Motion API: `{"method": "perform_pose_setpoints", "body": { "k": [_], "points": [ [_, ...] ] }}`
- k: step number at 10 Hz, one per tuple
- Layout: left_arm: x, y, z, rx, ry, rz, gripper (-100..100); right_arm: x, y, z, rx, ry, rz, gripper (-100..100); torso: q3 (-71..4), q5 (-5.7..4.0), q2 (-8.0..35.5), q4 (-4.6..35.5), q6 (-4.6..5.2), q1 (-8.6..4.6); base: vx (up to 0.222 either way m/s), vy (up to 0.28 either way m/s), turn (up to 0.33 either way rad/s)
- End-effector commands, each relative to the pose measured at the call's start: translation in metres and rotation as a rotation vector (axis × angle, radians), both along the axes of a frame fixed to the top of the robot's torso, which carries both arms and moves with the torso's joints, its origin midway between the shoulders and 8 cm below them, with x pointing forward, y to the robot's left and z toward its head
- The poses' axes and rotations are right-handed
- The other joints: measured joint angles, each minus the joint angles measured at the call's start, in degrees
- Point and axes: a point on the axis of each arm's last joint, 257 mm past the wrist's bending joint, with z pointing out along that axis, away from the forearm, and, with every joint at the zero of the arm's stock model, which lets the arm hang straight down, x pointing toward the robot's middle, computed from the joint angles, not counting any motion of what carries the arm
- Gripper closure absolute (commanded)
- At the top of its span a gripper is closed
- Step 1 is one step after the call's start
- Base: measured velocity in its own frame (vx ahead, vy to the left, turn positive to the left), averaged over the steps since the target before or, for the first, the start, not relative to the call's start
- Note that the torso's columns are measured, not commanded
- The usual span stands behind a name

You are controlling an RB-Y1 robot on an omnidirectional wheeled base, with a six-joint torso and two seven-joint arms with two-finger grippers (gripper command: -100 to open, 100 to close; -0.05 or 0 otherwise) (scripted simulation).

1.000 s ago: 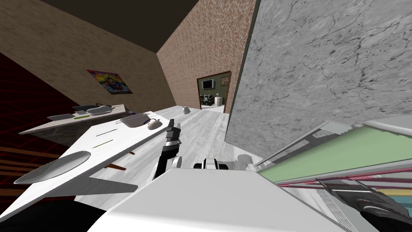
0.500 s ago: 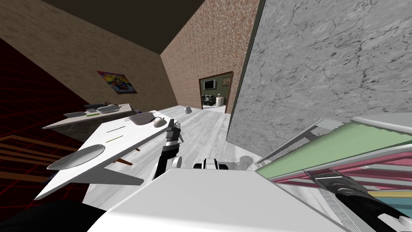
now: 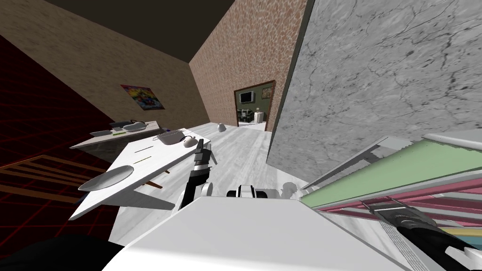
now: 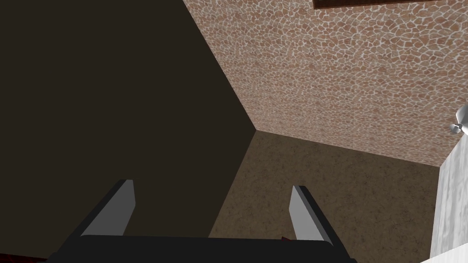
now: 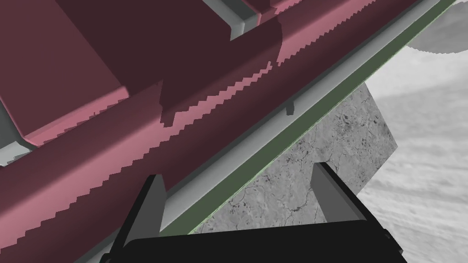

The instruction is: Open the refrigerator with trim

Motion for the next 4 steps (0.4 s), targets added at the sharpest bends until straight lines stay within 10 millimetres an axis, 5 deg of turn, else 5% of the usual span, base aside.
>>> {"method": "perform_pose_setpoints", "body": {
  "k": [1,4],
  "points": [
    [0.0,0.0,0.0,0.0,0.0,0.0,0,0.017,-0.01,-0.005,-0.009,0.019,0.012,-100,-0.14,-0.1,-0.24,-0.07,0.05,-0.36,-0.033,0.029,-0.01],
    [0.0,0.0,0.0,0.0,0.0,0.0,0,-0.008,-0.033,-0.007,-0.031,0.05,-0.045,-100,-0.3,-0.16,-0.46,-0.15,0.06,-0.53,0.009,-0.006,0.001]
  ]
}}
